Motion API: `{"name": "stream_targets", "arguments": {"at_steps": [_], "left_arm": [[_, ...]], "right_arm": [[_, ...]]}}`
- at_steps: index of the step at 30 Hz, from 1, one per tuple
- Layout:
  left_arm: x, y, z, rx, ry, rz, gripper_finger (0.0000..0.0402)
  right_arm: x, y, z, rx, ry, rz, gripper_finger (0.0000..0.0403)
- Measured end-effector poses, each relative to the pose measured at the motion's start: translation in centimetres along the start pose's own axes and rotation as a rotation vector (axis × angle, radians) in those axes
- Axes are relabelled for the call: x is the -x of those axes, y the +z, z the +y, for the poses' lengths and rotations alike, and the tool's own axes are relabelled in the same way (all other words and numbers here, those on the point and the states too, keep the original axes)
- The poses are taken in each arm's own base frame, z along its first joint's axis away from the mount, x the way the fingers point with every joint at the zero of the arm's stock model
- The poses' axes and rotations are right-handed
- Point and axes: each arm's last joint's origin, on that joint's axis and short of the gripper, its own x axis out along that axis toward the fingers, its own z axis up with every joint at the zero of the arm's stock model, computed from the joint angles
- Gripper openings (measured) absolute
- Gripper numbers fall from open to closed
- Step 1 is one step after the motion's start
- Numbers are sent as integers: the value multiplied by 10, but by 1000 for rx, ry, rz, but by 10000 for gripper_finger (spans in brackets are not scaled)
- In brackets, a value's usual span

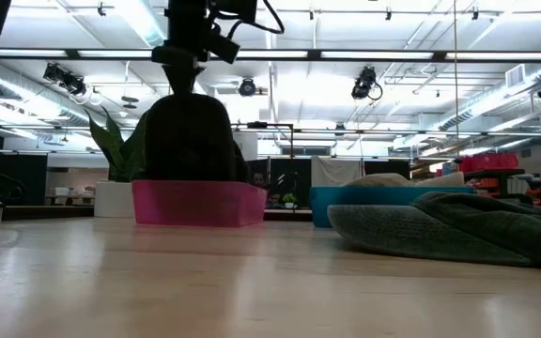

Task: Pick & Place hat
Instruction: Put the left black cap into the blue bin

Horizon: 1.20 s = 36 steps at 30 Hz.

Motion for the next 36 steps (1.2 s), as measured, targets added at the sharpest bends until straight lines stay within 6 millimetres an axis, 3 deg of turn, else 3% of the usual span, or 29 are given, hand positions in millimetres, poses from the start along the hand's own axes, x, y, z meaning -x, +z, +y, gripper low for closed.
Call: {"name": "stream_targets", "arguments": {"at_steps": [5,12,20,24,28,36], "left_arm": [[-4,7,6,45,-27,-60,12],[-26,15,15,103,-83,2,12],[-51,36,4,91,-120,29,12],[-60,36,-3,5,-41,128,12],[-52,27,-4,-80,40,171,12],[-3,25,20,-65,74,15,12]], "right_arm": [[-1,8,-11,32,23,27,6],[0,18,-25,47,63,65,6],[2,23,-38,56,62,109,6],[2,25,-41,52,50,100,6],[2,28,-44,14,32,88,6],[3,31,-47,-49,-18,38,6]]}}
